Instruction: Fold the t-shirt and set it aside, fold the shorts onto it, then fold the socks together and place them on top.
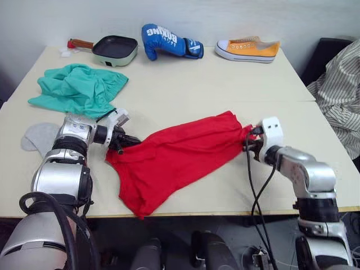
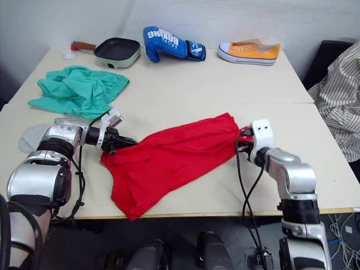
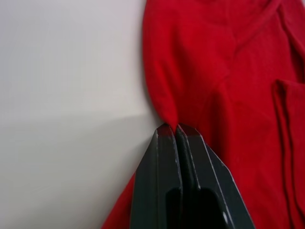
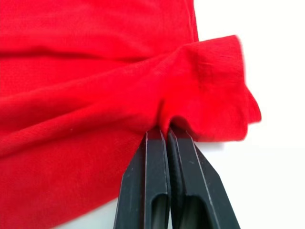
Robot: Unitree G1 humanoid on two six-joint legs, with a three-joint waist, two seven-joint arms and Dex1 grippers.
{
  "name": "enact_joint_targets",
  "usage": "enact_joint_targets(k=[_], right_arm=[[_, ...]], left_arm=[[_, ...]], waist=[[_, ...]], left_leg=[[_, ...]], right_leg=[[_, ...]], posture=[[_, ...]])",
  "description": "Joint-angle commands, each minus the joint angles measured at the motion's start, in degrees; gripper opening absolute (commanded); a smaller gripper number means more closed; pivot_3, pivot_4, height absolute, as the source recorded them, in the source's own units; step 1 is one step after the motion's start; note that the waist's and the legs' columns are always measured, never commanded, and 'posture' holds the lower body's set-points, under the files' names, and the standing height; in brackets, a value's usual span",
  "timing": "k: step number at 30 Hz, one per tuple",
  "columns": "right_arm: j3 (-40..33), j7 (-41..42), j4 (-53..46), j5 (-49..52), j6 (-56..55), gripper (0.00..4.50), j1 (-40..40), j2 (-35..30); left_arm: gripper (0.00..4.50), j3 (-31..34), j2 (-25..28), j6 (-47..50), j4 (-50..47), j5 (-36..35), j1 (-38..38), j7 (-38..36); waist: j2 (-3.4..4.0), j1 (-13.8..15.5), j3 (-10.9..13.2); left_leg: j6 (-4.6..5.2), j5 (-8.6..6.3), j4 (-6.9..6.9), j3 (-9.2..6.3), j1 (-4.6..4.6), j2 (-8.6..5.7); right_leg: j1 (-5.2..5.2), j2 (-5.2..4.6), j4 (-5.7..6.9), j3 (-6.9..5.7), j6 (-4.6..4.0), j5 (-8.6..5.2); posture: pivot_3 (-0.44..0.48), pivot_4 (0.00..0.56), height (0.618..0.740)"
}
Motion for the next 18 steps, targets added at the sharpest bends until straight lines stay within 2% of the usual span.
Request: enact_joint_targets(k=[1, 3, 5, 11, 14, 18], right_arm=[[1.6, 2.64, 8.77, -2.2, -4.84, 0.0, -4.8, -1.42], [3.0, 3.94, 16.06, -3.45, -7.41, 0.0, -8.92, -1.1], [4.43, 5.03, 22.82, -4.87, -10.3, 0.0, -12.69, -0.68], [6.18, 6.37, 38.93, -8.27, -20.08, 0.0, -21.88, 1.08], [6.9, 6.59, 45.06, -10.03, -24.63, 0.0, -25.57, 2.11], [7.11, 6.96, 50.65, -11.78, -28.6, 0.0, -28.41, 2.6]], left_arm=[[0.03, 0.01, 1.05, 6.6, -5.8, -2.18, 4.52, -2.48], [0.03, 1.11, 1.48, 13.61, -15.91, -5.25, 11.23, -2.47], [0.03, 2.57, 1.94, 21.34, -30.31, -8.83, 20.21, -1.01], [0.03, 9.67, -0.02, 42.32, -67.63, -18.86, 41.13, 10.77], [0.03, 13.88, -2.79, 47.96, -77.35, -21.89, 46.65, 17.82], [0.03, 17.71, -7.62, 51.47, -82.77, -24.47, 48.4, 26.59]], waist=[[0.01, -0.17, 0.0], [0.04, -0.27, -0.02], [0.24, -0.8, -0.12], [0.39, -1.25, -0.11], [0.5, -1.36, -0.06], [0.61, -0.69, 0.01]], left_leg=[[0.0, 0.0, -0.01, -0.01, 0.0, 0.0], [0.0, 0.0, 0.0, -0.01, 0.01, 0.0], [-0.01, 0.0, 0.0, 0.01, 0.07, 0.0], [-0.04, -0.03, -0.3, -0.02, 0.71, 0.0], [-0.06, -0.03, -0.37, -0.07, 0.9, 0.0], [-0.09, -0.01, -0.37, -0.14, 0.89, -0.01]], right_leg=[[0.0, 0.0, -0.01, -0.01, 0.0, 0.0], [0.0, -0.02, 0.03, 0.0, 0.0, 0.0], [0.01, -0.04, 0.05, 0.07, 0.0, 0.0], [0.51, -0.04, 0.05, 0.43, -0.01, 0.0], [0.79, -0.02, -0.17, 0.47, -0.01, -0.01], [0.84, -0.01, -0.22, 0.47, -0.01, 0.0]], posture=[[0.0, 0.15, 0.74], [0.0, 0.15, 0.74], [0.0, 0.15, 0.74], [0.0, 0.15, 0.74], [0.0, 0.15, 0.74], [0.0, 0.15, 0.74]])
